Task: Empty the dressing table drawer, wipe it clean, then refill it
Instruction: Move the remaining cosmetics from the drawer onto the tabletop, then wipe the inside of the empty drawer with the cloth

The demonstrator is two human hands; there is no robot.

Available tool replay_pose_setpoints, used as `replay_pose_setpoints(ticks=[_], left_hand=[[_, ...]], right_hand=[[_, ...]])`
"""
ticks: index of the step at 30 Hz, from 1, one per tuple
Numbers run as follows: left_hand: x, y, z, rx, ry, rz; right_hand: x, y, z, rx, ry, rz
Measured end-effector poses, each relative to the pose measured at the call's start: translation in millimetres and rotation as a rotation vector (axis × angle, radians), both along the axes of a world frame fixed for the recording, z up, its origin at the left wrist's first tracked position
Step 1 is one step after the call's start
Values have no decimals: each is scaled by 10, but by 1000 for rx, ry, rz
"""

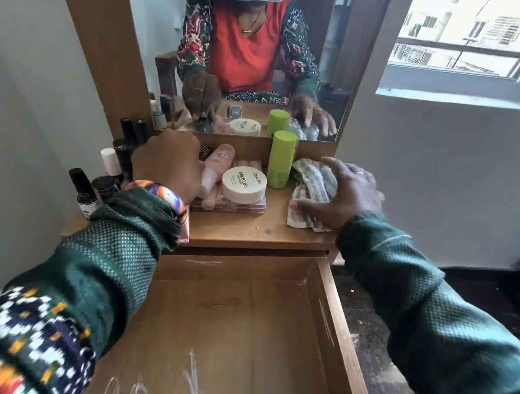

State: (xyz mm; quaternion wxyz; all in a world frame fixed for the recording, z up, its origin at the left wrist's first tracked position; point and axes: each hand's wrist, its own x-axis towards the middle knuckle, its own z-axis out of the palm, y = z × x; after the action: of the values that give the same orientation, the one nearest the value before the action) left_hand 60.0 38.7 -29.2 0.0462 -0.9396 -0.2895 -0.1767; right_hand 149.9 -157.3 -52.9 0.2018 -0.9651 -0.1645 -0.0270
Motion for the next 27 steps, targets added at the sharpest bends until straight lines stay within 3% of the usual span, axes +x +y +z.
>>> replay_pose_setpoints(ticks=[4,10,12,14,16,17,20,22,24,27], left_hand=[[-15,-9,-22,17,1,-4],[-111,-31,4,-50,-10,-99],[-200,-56,-11,-74,-76,-142],[-335,-130,-49,-139,-284,-241],[-535,-330,-108,-368,-521,-364],[-648,-476,-137,-575,-569,-411],[-927,-856,-231,-1432,-515,-419],[-1033,-936,-259,-1834,-521,-320],[-1118,-937,-329,-2070,-631,-231],[-1245,-883,-493,-2138,-654,-60]], right_hand=[[49,103,-107,-7,125,6],[-45,17,-106,137,17,-120],[-156,-65,-64,242,-4,-160],[-302,-154,-18,382,-24,-156],[-499,-232,32,537,2,-79],[-607,-259,60,629,48,-15],[-997,-264,122,903,302,235],[-1226,-213,20,878,437,368],[-1435,-144,-163,732,483,410],[-1643,-93,-352,628,605,438]])
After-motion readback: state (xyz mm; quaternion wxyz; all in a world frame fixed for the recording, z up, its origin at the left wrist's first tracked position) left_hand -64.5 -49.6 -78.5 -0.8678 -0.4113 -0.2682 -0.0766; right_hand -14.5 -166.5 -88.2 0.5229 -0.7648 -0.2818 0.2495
